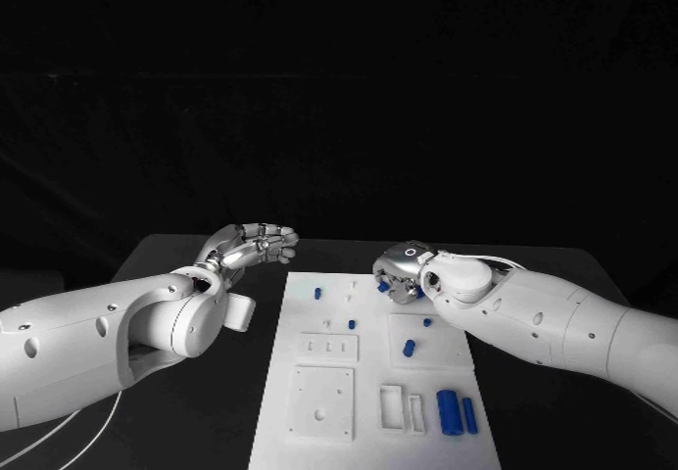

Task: Assemble the parts on the task board

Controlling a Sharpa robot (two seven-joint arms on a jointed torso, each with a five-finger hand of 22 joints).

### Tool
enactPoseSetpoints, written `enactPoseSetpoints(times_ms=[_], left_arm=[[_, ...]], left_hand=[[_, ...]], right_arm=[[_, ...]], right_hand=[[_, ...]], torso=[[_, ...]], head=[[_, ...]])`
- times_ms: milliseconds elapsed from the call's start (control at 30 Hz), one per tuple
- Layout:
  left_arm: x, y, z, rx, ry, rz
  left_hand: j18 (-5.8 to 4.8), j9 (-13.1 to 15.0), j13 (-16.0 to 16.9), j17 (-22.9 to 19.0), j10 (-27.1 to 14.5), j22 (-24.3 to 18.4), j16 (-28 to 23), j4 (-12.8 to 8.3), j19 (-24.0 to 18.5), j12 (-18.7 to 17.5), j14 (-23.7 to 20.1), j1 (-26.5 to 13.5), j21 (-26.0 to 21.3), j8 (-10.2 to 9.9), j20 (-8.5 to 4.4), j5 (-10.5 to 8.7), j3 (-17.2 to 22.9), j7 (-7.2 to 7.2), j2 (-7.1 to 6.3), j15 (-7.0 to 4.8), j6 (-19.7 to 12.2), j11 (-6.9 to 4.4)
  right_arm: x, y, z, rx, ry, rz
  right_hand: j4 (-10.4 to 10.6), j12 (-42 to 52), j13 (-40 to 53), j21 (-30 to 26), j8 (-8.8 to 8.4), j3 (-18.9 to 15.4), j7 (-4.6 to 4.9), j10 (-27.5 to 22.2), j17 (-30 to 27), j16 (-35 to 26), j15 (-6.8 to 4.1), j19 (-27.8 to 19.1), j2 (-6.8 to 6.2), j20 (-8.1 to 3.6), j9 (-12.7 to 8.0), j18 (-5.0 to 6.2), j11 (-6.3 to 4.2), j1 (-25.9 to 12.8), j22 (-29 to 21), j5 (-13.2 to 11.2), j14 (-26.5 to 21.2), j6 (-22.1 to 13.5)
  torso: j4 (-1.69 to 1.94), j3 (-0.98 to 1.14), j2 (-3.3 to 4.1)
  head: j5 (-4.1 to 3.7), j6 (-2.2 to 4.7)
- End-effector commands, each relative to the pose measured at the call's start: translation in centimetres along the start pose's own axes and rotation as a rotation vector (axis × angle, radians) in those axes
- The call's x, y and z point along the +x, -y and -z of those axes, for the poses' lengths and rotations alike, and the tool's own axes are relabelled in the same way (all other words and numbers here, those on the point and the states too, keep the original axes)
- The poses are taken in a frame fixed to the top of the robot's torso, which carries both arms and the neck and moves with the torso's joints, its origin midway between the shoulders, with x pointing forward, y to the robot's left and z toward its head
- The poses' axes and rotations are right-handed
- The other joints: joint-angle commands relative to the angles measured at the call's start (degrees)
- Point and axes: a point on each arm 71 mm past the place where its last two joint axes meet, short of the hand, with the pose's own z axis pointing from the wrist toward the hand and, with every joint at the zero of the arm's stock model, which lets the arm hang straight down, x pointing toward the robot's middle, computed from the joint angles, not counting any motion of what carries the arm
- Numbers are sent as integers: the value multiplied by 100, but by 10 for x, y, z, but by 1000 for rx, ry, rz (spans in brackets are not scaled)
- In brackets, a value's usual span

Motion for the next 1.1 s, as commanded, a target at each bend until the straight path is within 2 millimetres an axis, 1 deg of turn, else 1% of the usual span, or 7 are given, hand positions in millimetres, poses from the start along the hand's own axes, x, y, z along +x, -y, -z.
enactPoseSetpoints(times_ms=[33, 133, 267, 433, 700, 900, 1100], left_arm=[[3, 2, 0, 9, -20, 3], [3, 2, 0, 9, -21, 4], [3, 2, -1, 8, -22, 4], [3, 2, 0, 7, -22, 4], [4, 2, 0, 5, -24, 4], [3, 2, 0, 4, -24, 4], [3, 2, 0, 3, -23, 3]], left_hand=[[107, -6, -9, -5, 14, 7, -33, -23, 3, -30, -30, -53, -32, -24, 48, 5, 5, 97, 6, 11, 39, -13], [106, -7, -10, -5, 12, 7, -34, -24, 3, -31, -30, -58, -32, -25, 48, 5, 6, 100, 6, 11, 38, -10], [106, -7, -10, -5, 10, 8, -35, -24, 3, -32, -29, -61, -32, -26, 48, 5, 7, 102, 7, 11, 37, -8], [106, -8, -10, -5, 8, 9, -36, -27, 3, -32, -29, -63, -33, -27, 48, 6, 9, 103, 8, 12, 36, -7], [106, -9, -10, -5, 6, 10, -38, -32, 1, -33, -31, -63, -33, -28, 48, 6, 12, 104, 7, 12, 35, -6], [106, -9, -10, -5, 4, 10, -40, -37, -1, -33, -32, -62, -34, -28, 48, 6, 15, 104, 6, 13, 35, -5], [105, -10, -10, -5, 2, 11, -43, -46, -6, -34, -33, -60, -37, -29, 49, 7, 20, 103, 5, 14, 34, -5]], right_arm=[[2, 0, 0, -3, -22, 26], [2, -1, -1, -5, -25, 26], [2, -2, -1, -6, -28, 25], [2, -2, -1, -3, -28, 25], [2, -3, -2, 1, -29, 19], [0, -3, -1, 8, -4, 4], [-8, -5, 1, 15, 93, -66]], right_hand=[[8, 43, 9, 33, 51, 68, 67, -37, 7, 26, 1, -6, 24, 7, 17, 172, 18, 41, 102, -32, -33, 156], [105, 75, 7, 40, 97, 164, 89, -48, 10, 30, 20, 1, 97, 20, 38, 172, 37, -67, 95, -55, -32, 265], [219, 105, 3, 53, 125, 291, 77, -60, 16, 38, 13, 7, 121, 18, 56, 172, 29, -177, 94, -58, -34, 332], [298, 135, -2, 72, 152, 312, 61, -68, 21, 44, 0, 12, 92, 9, 77, 172, 15, -297, 95, -59, -34, 393], [355, 163, -15, 97, 151, 198, 53, -80, 28, 54, -9, 16, -25, -5, 87, 172, 6, -490, 98, -46, -31, 408], [370, 173, -23, 102, 148, 171, 51, -81, 31, 58, -10, 16, -14, -12, 87, 172, 5, -537, 96, -43, -29, 413], [516, 211, -41, 117, 145, 300, 35, -68, 44, 76, -26, 24, 50, -34, 88, 172, -11, -574, 95, -46, -20, 456]], torso=[[-1, 2, -4], [-4, 2, -1], [-2, 3, -2], [0, 2, -2], [-8, 0, -5], [-4, 0, -6], [-4, 1, -6]], head=[[-5, -4], [-3, -2], [-7, -2], [-7, -12], [-7, -14], [-13, -18], [-6, -5]])
